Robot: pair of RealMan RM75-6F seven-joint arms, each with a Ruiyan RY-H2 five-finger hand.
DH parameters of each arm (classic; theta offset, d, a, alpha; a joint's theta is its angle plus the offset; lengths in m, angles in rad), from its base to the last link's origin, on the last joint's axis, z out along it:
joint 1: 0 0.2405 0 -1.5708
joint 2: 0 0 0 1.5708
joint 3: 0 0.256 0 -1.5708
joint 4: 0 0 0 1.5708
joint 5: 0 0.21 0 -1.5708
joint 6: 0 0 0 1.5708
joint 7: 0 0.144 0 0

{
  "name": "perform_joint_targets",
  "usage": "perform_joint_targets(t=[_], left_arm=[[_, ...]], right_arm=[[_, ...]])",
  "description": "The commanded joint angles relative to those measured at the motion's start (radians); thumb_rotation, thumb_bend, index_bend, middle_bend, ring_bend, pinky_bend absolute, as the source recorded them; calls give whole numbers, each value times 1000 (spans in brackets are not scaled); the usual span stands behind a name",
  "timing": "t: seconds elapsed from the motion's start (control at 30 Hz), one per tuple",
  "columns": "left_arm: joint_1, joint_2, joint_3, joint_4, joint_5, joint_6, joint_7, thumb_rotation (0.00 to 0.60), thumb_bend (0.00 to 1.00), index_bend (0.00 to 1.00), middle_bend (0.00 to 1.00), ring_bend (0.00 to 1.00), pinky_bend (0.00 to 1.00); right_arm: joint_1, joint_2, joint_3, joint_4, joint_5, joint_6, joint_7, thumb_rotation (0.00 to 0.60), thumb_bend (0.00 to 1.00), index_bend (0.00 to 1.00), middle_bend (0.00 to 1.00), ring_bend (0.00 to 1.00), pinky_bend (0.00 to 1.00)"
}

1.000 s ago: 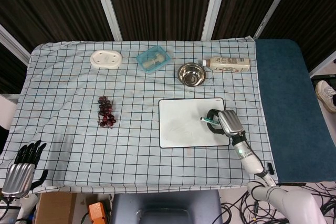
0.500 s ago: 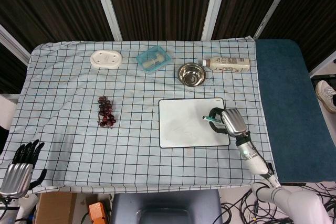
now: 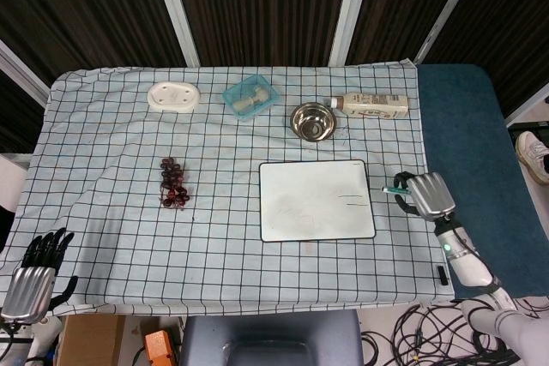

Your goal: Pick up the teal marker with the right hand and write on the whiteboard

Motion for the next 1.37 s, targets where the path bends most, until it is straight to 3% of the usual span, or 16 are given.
perform_joint_targets(t=[0.03,0.17,0.33,0.57,0.7,0.77,0.87,0.97,1.07,1.13,1.37], left_arm=[[-3,-1,-1,-5,-4,-7,8,600,385,0,0,0,58],[-3,0,-4,-17,-12,-14,22,600,385,0,0,0,57],[-3,1,-4,-19,-11,-14,22,600,385,0,0,0,57],[8,4,-2,-17,-4,13,9,600,386,0,0,0,57],[26,12,-7,-23,-1,54,-8,600,386,0,0,0,57],[44,25,-12,-46,-11,81,-4,600,386,0,0,0,57],[81,54,-22,-123,-42,120,27,600,386,0,0,0,52],[109,68,-26,-183,-48,164,71,600,386,0,0,0,45],[129,79,-10,-215,-26,192,107,600,387,0,0,0,39],[136,82,-1,-218,-5,209,115,600,387,0,0,0,37],[146,80,10,-210,32,229,108,600,386,0,0,0,38]], right_arm=[[-8,-11,-30,65,5,-78,-17,600,332,852,697,625,716],[-6,-39,-64,142,-14,-144,-24,600,328,589,518,480,630],[-10,-21,-82,132,-28,-169,-13,600,328,282,325,318,541],[-45,72,-83,-17,-33,-106,-25,600,326,96,213,235,494],[-101,180,-65,-214,-31,28,-75,600,306,32,173,205,479],[-157,260,-52,-376,-17,127,-133,600,302,22,162,201,475],[-280,413,-64,-689,30,266,-335,600,302,2,64,116,364],[-416,501,-94,-918,62,435,-558,600,302,0,9,46,226],[-497,492,-118,-936,20,546,-567,600,301,0,5,36,173],[-507,504,-137,-936,1,535,-572,600,300,0,4,25,153],[-513,521,-121,-954,-11,507,-553,600,300,0,2,20,150]])
